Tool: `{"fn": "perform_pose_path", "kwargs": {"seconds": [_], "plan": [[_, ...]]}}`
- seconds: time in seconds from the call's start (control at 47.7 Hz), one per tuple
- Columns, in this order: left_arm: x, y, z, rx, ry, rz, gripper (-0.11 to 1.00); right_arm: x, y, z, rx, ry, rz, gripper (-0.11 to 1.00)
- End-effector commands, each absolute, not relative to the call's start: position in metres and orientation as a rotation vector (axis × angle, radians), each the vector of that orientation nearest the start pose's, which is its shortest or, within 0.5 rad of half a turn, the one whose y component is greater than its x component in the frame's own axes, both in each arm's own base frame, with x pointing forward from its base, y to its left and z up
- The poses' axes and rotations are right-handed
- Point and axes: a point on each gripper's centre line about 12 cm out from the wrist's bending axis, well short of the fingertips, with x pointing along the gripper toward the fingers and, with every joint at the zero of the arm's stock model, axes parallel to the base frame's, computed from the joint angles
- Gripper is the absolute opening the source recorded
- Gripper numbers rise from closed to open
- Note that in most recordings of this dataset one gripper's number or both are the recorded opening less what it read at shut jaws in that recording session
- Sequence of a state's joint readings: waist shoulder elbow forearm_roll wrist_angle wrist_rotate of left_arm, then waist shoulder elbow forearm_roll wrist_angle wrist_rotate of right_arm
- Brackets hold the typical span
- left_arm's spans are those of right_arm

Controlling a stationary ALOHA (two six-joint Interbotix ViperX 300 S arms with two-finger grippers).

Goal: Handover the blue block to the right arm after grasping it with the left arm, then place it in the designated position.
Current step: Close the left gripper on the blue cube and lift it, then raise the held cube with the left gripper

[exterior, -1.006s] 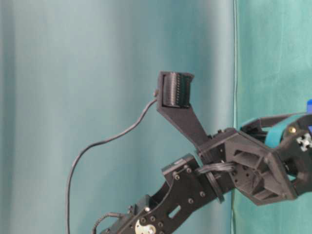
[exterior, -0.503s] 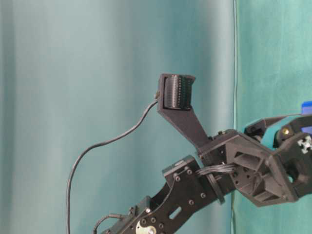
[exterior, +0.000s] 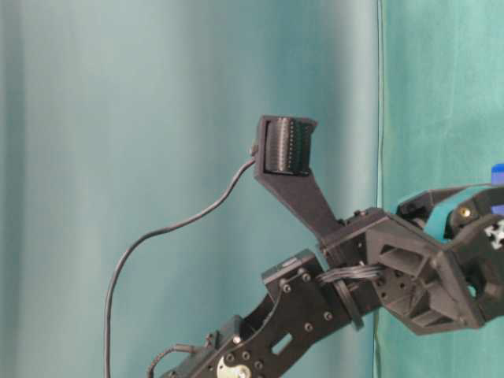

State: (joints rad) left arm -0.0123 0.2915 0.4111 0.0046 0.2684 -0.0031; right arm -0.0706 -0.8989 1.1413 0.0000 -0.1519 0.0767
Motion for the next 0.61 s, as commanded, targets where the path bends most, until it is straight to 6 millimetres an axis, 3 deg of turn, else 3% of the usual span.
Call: {"fn": "perform_pose_path", "kwargs": {"seconds": [0.0, 0.251, 0.587], "plan": [[0.445, -0.006, 0.129, 0.01, 0.925, -0.013, 0.47, 0.213, -0.015, 0.284, 0.078, 0.071, -0.075, 0.94], [0.444, -0.007, 0.164, 0.01, 0.914, -0.014, 0.47, 0.213, -0.015, 0.285, 0.076, 0.074, -0.075, 0.94], [0.432, -0.006, 0.238, 0.013, 0.801, -0.013, 0.47, 0.213, -0.016, 0.284, 0.078, 0.082, -0.077, 0.94]]}}
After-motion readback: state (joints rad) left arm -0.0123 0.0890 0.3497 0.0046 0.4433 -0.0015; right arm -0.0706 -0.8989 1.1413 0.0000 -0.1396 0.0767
